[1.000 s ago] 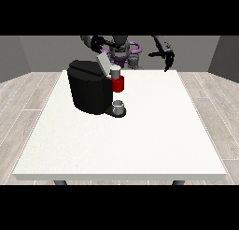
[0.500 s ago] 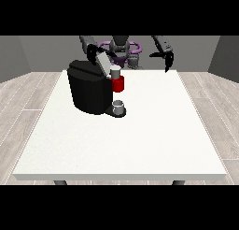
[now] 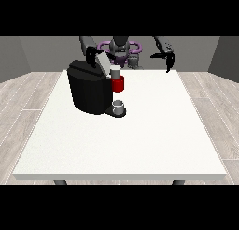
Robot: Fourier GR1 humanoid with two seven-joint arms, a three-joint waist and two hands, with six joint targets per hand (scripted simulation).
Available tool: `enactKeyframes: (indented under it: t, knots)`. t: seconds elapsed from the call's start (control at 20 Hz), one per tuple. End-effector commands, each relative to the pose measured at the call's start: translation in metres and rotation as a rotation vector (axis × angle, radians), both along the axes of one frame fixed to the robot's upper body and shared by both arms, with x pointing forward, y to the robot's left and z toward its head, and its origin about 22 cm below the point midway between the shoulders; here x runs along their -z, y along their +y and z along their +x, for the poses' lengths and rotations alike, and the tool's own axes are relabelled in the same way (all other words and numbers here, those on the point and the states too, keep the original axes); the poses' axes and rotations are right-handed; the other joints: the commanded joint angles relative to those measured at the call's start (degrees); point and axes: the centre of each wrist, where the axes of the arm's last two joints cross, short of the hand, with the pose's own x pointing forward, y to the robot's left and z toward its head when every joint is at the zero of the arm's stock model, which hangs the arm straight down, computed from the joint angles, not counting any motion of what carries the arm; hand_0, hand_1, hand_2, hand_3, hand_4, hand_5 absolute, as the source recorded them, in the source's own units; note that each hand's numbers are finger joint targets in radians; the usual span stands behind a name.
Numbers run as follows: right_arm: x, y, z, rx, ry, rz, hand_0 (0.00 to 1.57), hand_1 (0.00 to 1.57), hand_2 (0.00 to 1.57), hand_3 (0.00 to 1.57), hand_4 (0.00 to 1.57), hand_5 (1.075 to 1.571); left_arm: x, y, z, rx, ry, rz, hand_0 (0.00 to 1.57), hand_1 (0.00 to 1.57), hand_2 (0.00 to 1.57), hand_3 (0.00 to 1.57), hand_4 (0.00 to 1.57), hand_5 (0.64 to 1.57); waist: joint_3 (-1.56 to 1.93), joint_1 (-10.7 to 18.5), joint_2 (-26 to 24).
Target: Insert the coffee pod into the coffee machine and close the lid
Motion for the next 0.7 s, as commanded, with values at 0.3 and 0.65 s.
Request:
enactKeyframes:
  t: [0.3, 0.65]
  knots:
    - [-0.002, 0.011, 0.016, -0.002, -0.009, -0.018, 0.00, 0.00, 0.00, 0.00, 0.44, 1.571, 0.001, -0.011, 0.004, 0.004, 0.001, 0.006, 0.00, 0.00, 0.00, 0.00, 0.36, 1.571, 0.29, 1.92, 2.24]
    - [-0.027, 0.052, 0.018, -0.067, -0.044, -0.088, 0.00, 0.00, 0.00, 0.00, 0.36, 1.571, 0.005, 0.008, 0.011, 0.014, 0.001, -0.012, 0.00, 0.00, 0.00, 0.00, 0.35, 1.571, 0.26, 2.21, 3.31]
